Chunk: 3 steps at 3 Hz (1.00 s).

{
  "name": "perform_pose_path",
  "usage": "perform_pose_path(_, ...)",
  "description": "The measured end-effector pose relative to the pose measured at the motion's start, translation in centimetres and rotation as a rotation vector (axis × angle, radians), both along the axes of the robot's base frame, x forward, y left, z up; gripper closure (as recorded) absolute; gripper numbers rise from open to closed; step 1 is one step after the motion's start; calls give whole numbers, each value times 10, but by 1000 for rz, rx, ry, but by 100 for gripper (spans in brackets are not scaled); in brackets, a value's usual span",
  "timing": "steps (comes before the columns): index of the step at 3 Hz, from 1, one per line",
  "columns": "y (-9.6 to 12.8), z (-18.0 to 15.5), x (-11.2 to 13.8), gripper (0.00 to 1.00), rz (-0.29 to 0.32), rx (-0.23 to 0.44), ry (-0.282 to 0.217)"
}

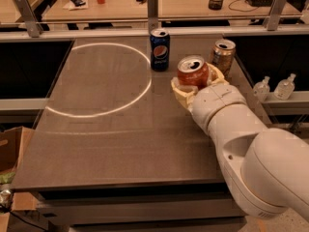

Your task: Move coke can near pepsi can

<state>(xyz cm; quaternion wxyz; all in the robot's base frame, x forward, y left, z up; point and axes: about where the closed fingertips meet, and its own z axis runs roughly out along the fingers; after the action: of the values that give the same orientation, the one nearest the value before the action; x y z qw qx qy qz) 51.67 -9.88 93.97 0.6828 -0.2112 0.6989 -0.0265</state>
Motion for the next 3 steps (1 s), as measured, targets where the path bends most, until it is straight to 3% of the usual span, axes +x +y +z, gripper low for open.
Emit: perform_pose_path(3,-9,1,6,100,-54,0,-5)
